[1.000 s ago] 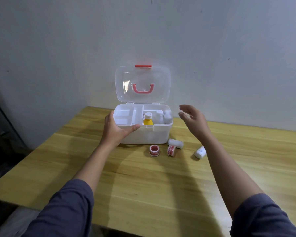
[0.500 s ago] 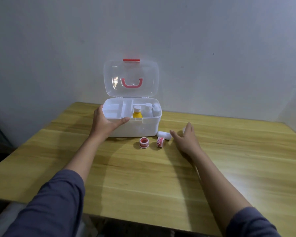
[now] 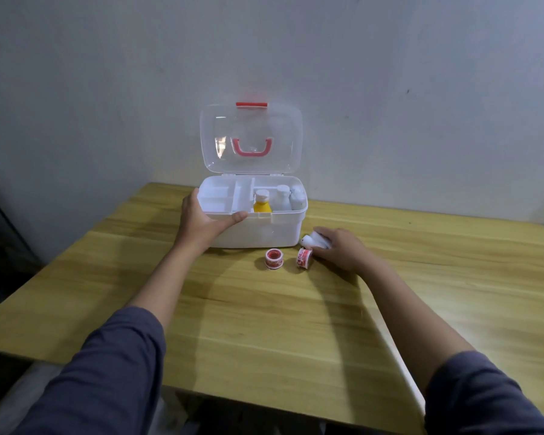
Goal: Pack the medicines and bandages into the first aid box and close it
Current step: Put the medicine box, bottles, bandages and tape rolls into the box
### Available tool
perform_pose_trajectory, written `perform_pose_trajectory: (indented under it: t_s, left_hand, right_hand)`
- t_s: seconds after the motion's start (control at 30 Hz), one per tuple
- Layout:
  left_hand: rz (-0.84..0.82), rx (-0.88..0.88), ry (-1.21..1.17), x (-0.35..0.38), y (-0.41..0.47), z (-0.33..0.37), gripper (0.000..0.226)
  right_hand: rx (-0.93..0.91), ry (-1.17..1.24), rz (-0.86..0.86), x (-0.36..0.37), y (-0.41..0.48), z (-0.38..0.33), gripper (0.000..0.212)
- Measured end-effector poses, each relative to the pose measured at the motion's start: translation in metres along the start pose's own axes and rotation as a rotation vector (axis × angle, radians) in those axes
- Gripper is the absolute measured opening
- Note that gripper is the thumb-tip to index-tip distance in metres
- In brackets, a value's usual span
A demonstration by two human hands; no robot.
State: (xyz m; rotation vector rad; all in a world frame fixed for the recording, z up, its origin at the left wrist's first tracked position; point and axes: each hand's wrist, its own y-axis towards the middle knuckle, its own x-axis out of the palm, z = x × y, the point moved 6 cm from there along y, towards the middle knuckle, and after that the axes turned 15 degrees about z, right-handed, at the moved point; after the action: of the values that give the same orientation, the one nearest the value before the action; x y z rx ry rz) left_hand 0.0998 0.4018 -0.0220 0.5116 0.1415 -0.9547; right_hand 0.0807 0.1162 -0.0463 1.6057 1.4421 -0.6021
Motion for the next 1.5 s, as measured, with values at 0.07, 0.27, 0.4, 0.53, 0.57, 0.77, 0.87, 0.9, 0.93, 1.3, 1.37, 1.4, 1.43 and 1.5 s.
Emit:
perform_pose_trajectory:
  t_s: [0.07,0.27,0.4,0.53,0.57,0.77,0.87,0.9,0.93,1.3,1.37,1.4,1.43,1.5]
  left_hand:
    - [-0.008,-0.011,0.003,0.000,-0.001,0.001,0.109]
    - [-0.051,-0.054,-0.034,-0.005,-0.008,0.005,0.124]
    - [-0.079,-0.058,-0.053,-0.007,-0.012,0.010,0.122]
    - [-0.085,-0.047,-0.076,-0.007,-0.012,0.009,0.117]
    - [-0.087,-0.042,-0.078,-0.007,-0.012,0.009,0.117]
    - [-0.081,-0.032,-0.104,-0.007,-0.009,0.004,0.105]
    - [-0.107,0.046,-0.153,-0.010,-0.005,0.004,0.083]
    - [-0.115,0.073,-0.160,-0.010,-0.004,0.005,0.075]
    - [-0.124,0.103,-0.161,-0.011,-0.003,0.006,0.066]
    - [-0.206,0.051,-0.089,-0.007,0.001,0.000,0.101]
    - [-0.226,0.020,-0.123,-0.006,0.001,-0.001,0.103]
    - [-0.229,0.019,-0.163,-0.006,0.001,0.000,0.096]
    - [-0.227,0.023,-0.211,-0.005,0.002,0.001,0.087]
    - [-0.233,0.027,-0.293,-0.005,0.003,0.002,0.080]
  right_hand:
    - [-0.002,-0.017,0.012,-0.004,-0.005,0.002,0.033]
    - [0.003,-0.020,0.160,-0.017,-0.027,0.009,0.029]
    - [0.042,0.001,0.230,-0.025,-0.035,0.011,0.032]
    - [0.147,0.192,0.425,-0.042,-0.029,-0.007,0.038]
    - [0.138,0.240,0.482,-0.049,-0.025,-0.020,0.038]
    - [-0.050,0.493,0.650,-0.061,-0.004,-0.132,0.034]
    - [-0.113,0.543,0.505,-0.034,0.015,-0.178,0.029]
    - [-0.114,0.519,0.449,-0.023,0.023,-0.187,0.029]
    - [-0.103,0.481,0.389,-0.012,0.032,-0.193,0.029]
    - [-0.063,0.149,0.065,0.042,0.065,-0.190,0.059]
    - [-0.064,0.159,0.071,0.042,0.065,-0.188,0.051]
    - [-0.068,0.154,0.085,0.040,0.064,-0.187,0.046]
    - [-0.071,0.145,0.114,0.039,0.065,-0.186,0.042]
    - [-0.063,0.127,0.193,0.034,0.066,-0.185,0.038]
